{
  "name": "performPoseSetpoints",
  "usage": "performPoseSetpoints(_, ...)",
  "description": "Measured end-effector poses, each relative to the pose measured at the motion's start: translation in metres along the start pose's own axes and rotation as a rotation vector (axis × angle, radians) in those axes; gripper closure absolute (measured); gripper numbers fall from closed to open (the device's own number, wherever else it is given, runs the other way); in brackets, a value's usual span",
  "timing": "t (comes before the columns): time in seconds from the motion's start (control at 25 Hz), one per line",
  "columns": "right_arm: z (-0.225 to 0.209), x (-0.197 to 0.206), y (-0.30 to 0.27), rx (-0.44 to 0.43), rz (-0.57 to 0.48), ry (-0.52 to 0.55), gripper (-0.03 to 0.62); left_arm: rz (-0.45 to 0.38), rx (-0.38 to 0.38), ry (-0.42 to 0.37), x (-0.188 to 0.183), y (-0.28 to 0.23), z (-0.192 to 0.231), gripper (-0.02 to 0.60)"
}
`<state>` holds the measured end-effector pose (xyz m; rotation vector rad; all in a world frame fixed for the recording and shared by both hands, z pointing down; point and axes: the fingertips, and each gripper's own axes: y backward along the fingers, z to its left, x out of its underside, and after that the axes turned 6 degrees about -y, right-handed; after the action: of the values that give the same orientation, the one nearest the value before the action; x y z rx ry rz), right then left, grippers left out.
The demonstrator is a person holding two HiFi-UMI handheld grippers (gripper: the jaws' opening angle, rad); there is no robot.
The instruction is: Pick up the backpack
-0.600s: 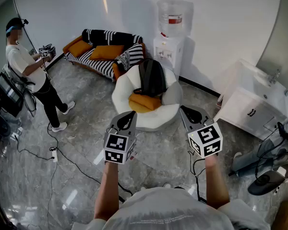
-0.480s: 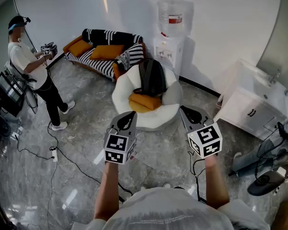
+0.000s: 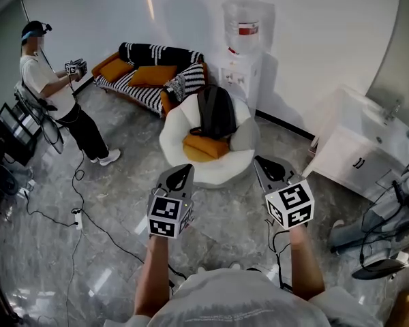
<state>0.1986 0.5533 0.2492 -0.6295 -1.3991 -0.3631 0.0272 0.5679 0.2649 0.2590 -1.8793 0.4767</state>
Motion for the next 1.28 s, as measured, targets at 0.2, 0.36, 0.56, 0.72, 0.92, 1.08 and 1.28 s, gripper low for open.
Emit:
performPoseSetpoints(0.2,-0.014,-0.001,0.008,-0.027,-0.019,0.023,0.592,-0.002,-0.028,0.011,-0.007,-0.008,-0.014,0.560)
performPoseSetpoints(0.36,-0.017,-0.002,0.014,-0.079,-0.052,0.004,0.592,0.002,-0.044,0.013,-0.007,-0.010,-0.026,0.560)
performPoseSetpoints(0.56,-0.027,0.008,0.020,-0.118,-0.050,-0.013,0.592,0.024,-0.048,0.014,-0.002,-0.017,-0.042,0.560)
performPoseSetpoints(0.72,-0.037,0.016,0.018,-0.145,-0.019,-0.029,0.592,0.034,-0.054,0.013,-0.004,-0.028,-0.045,0.560)
performPoseSetpoints(0.92,-0.049,0.022,0.011,-0.132,0.015,-0.028,0.592,0.036,-0.042,0.017,-0.003,-0.043,-0.042,0.561)
performPoseSetpoints(1.08,-0.060,0.020,-0.002,-0.133,0.016,-0.036,0.592,0.038,-0.030,0.021,0.003,-0.060,-0.036,0.561)
performPoseSetpoints(1.28,-0.074,0.018,-0.029,-0.107,-0.005,-0.039,0.592,0.033,-0.019,0.040,0.011,-0.089,-0.016,0.561)
